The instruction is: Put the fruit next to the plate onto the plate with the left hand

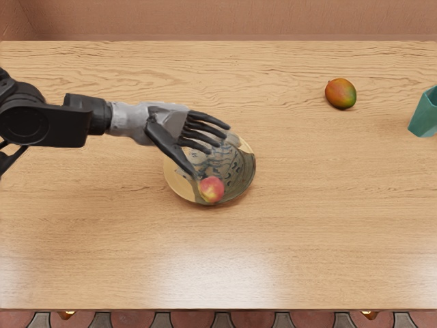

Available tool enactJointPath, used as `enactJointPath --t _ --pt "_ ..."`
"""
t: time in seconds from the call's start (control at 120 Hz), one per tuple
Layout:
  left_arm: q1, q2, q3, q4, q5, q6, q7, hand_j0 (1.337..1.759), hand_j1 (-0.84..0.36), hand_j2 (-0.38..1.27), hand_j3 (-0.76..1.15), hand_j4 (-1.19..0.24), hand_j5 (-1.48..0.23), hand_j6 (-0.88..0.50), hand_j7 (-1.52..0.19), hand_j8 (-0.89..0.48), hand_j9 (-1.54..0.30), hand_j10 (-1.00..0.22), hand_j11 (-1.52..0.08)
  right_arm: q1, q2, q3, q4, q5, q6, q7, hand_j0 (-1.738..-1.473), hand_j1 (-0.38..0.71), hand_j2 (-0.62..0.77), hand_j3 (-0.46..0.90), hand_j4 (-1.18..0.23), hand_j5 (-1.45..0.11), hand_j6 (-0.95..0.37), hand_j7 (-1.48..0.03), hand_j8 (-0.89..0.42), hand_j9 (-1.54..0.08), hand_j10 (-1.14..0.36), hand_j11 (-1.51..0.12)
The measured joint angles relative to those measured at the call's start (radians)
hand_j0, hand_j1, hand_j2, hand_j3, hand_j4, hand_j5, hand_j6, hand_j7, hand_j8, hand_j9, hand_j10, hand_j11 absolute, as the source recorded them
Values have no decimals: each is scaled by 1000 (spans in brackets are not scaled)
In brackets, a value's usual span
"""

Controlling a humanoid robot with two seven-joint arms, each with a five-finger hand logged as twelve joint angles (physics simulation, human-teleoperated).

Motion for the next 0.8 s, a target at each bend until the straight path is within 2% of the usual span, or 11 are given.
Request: enactJointPath --t 0.075,0.175,0.225,0.283,0.333,0.467,0.65,0.8 --pt "1 7 -50 0 -60 -16 0 1658 161 97 0 -174 -236 -130 -232 -113 -231 -104 -230 0 0 0 0 0 0 0 -1658 -335 -2 0 -11 -15 -11 -15 -11 -15 -11 -15" --pt "20 88 -83 1 -221 -25 0 1658 229 60 0 -111 -150 -83 -147 -73 -146 -67 -146 0 0 0 0 0 0 0 -1658 -335 -2 0 -11 -15 -11 -15 -11 -15 -11 -15" --pt "60 124 -91 1 -288 -28 0 1658 254 47 0 -88 -119 -66 -117 -58 -116 -54 -116 0 0 0 0 0 0 0 -1658 -335 -2 0 -11 -15 -11 -15 -11 -15 -11 -15" --pt "167 178 -95 1 -356 -29 0 1658 276 36 0 -67 -90 -51 -89 -45 -88 -41 -88 0 0 0 0 0 0 0 -1658 -335 -2 0 -11 -15 -11 -15 -11 -15 -11 -15" --pt "214 213 -97 1 -394 -30 0 1658 291 28 0 -52 -72 -40 -70 -35 -70 -32 -70 0 0 0 0 0 0 0 -1658 -335 -2 0 -11 -15 -11 -15 -11 -15 -11 -15" --pt "225 383 -95 0 -499 -31 0 1658 318 15 0 -27 -39 -20 -38 -18 -38 -17 -38 0 0 0 0 0 1 0 -1658 -335 -2 0 -11 -15 -11 -15 -11 -15 -11 -15" --pt "242 483 -85 0 -557 -32 0 1658 335 6 0 -11 -17 -7 -17 -6 -17 -7 -17 0 0 0 0 0 1 0 -1658 -335 -2 0 -11 -15 -11 -15 -11 -15 -11 -15" --pt "243 489 -85 1 -567 -32 0 1658 341 3 0 -4 -9 -2 -9 -2 -9 -2 -9 0 0 0 0 0 0 0 -1658 -335 -2 0 -11 -15 -11 -15 -11 -15 -11 -15"
